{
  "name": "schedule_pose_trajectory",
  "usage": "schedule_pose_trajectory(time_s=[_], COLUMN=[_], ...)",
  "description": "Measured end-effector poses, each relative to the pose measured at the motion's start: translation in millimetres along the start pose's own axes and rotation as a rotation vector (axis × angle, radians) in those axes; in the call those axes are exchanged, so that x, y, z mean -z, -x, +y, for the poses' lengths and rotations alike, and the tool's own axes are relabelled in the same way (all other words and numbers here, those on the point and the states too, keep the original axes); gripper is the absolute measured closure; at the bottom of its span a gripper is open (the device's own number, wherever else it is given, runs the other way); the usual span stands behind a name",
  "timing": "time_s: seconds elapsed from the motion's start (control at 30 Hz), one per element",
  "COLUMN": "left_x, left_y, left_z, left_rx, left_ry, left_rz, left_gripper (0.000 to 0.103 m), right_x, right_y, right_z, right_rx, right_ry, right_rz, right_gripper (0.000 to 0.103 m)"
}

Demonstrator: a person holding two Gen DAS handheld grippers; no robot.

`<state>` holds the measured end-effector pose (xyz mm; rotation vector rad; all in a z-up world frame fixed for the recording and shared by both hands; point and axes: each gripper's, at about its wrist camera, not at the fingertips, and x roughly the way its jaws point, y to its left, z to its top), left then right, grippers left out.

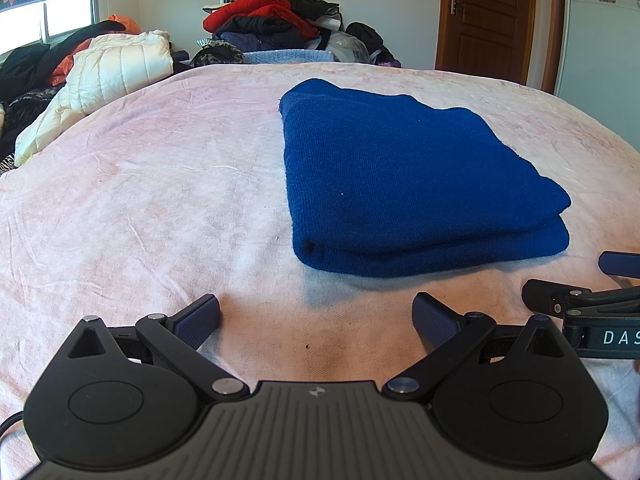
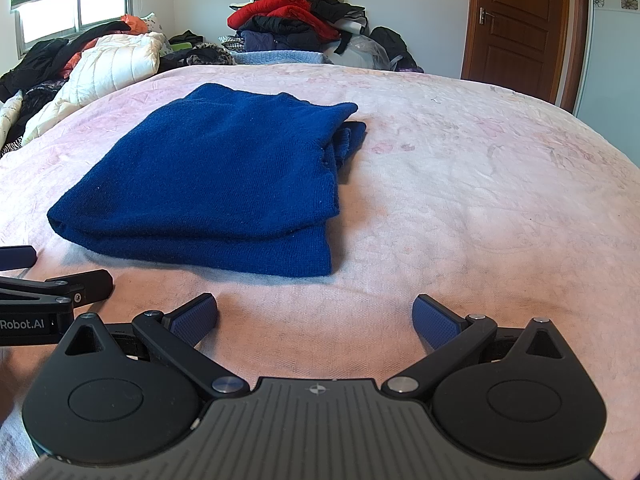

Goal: Fold small clothes

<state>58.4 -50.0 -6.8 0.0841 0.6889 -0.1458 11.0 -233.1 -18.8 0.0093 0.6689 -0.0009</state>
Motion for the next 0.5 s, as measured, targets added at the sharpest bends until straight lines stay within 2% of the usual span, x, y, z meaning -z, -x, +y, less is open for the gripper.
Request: schedule_pose_trajectory(time_s=[0.5], left_x=[0.7], left_y=[2.3], left_z=[0.5], left_rx=[0.002], left_ry=[0.0], left_rz=[-0.003], left_gripper=[0.0], right_x=[0.0], right_y=[-0.1], right_z=[-0.2], right_rx=[0.0], right_ry=[0.0], right_rz=[0.0], right_gripper=[0.001])
